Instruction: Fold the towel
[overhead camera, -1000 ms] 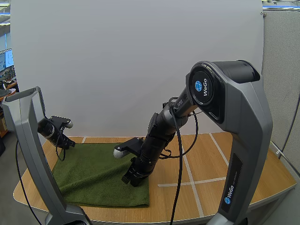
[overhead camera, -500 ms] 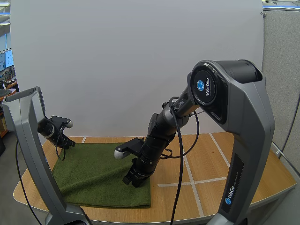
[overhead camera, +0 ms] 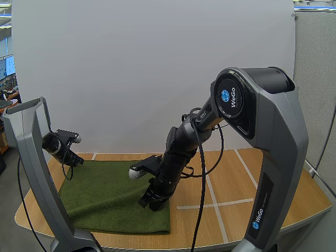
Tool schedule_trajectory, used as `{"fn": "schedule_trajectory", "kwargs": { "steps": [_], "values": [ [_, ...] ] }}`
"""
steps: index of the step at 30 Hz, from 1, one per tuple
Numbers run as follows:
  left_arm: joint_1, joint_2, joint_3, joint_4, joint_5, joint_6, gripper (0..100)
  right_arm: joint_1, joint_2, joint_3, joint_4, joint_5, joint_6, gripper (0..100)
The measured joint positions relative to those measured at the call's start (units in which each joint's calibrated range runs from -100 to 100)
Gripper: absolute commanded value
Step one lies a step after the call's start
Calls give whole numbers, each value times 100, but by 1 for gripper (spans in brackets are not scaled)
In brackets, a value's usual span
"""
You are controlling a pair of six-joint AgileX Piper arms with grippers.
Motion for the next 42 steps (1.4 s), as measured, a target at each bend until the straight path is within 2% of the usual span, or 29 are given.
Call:
{"fn": "schedule_trajectory", "kwargs": {
  "steps": [11, 18, 19, 20, 22, 23, 25, 26, 27, 29, 30, 31, 33, 35, 42],
  "values": [
    [0, -17, 0, -83, -144, 0, 0, 0, -147, 27, -58, -21, 119, 0],
    [0, -373, 0, -107, -164, 0, 0, -9, -743, 66, -196, -34, 130, 0],
    [0, -522, 0, -119, -123, 0, 0, -168, -1389, 66, -257, -182, 312, 0],
    [8, -737, 0, -130, -107, 0, 0, -301, -1578, 66, -246, -243, 346, 0],
    [113, -1186, 0, -142, 773, 0, 0, -754, -1797, 66, 100, -260, 387, 0],
    [179, -1340, 0, -142, 1216, 0, 0, -835, -1797, 66, 160, -300, 387, 4],
    [291, -1495, 0, -142, 2159, 0, 0, -1009, -1724, 66, 393, -387, 375, 25],
    [348, -1551, 0, -142, 2601, -40, 0, -1044, -1695, 66, 495, -413, 341, 39],
    [368, -1553, 0, -142, 2690, -40, 0, -1091, -1632, 66, 606, -436, 287, 48],
    [425, -1597, 0, -142, 3160, -76, 0, -1120, -1559, 66, 787, -448, 202, 75],
    [442, -1597, 0, -142, 3284, -76, 0, -1132, -1513, 66, 876, -456, 152, 80],
    [466, -1601, 0, -142, 3409, -84, 0, -1148, -1435, 66, 948, -470, 107, 82],
    [591, -1647, 0, -155, 4414, -191, 0, -1148, -972, 66, 1586, -477, -261, 81],
    [640, -1736, 0, -155, 4541, -203, 0, -1148, -749, 66, 1860, -496, -449, 81],
    [672, -2147, 14, -144, 4704, -299, 0, -1148, -243, 66, 2357, -674, -818, 81]
  ]
}}
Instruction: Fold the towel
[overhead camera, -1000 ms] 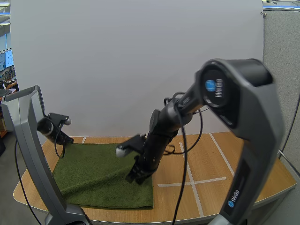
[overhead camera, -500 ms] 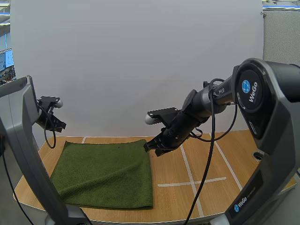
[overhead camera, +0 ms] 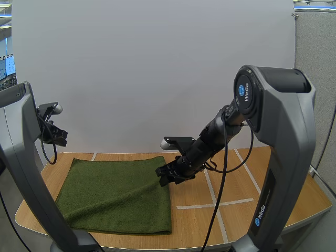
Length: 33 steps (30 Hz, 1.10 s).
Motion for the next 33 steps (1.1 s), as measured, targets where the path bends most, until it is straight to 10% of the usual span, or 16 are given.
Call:
{"fn": "schedule_trajectory", "kwargs": {
  "steps": [27, 33],
  "values": [
    [16, -1055, 128, 52, 148, -121, 0, -8, 625, -43, 810, 529, -393, 81],
    [16, -1049, 128, 52, 165, -194, 0, -8, 691, -43, 1096, 893, -620, 57]
  ]
}}
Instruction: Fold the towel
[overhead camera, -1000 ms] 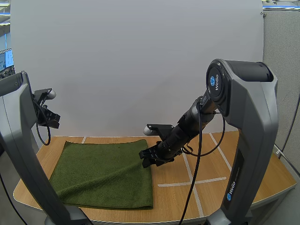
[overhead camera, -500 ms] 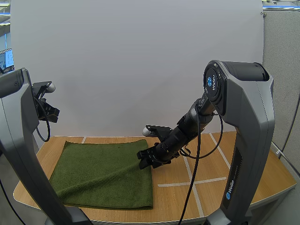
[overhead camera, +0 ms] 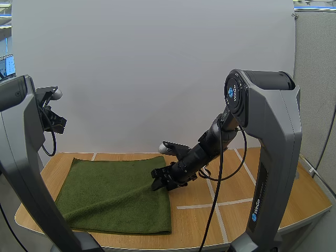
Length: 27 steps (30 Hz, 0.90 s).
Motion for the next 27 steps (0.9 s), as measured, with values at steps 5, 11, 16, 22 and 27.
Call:
{"fn": "schedule_trajectory", "kwargs": {
  "steps": [5, 11, 16, 22, 27],
  "values": [
    [0, 0, 0, 0, 0, -23, 0, 0, 23, 0, 9, 1, -44, 0],
    [0, 0, 0, 0, 0, -23, 0, -8, 23, 0, -5, 1, -68, 0],
    [0, 0, 0, 35, 0, -63, 0, -167, -11, 0, -246, 60, -68, 0],
    [0, 0, 0, 47, 0, -71, 0, -566, -439, 0, -823, 243, 44, 0],
    [0, 0, 0, 47, 0, -101, 0, -882, -691, 0, -1400, 304, 140, 0]
  ]
}}
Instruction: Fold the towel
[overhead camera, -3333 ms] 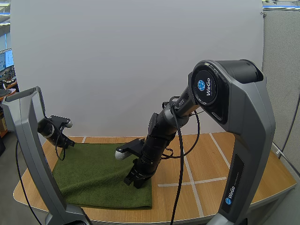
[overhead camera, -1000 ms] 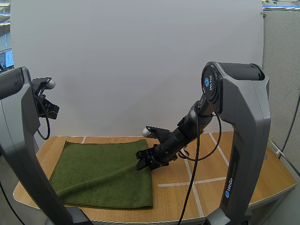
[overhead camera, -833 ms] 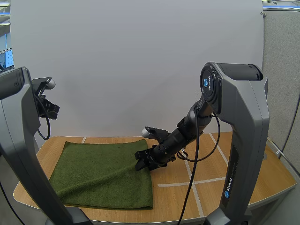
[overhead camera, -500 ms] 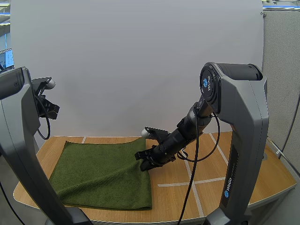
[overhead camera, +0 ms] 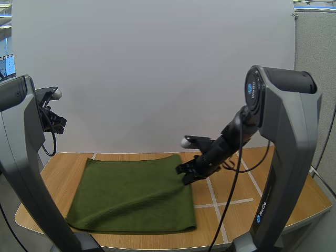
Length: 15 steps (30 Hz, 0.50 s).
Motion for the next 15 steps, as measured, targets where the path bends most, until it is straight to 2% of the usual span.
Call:
{"fn": "schedule_trajectory", "kwargs": {
  "steps": [5, 11, 15],
  "values": [
    [0, 0, 0, 0, 0, 0, 0, -438, -198, 0, -548, 96, 18, 0],
    [0, 0, 0, 3, 0, 0, 0, -958, -211, 0, -861, 112, -37, 0],
    [0, 0, 0, 3, 0, 0, 0, -1056, -211, 0, -909, 112, -84, 0]
  ]
}}
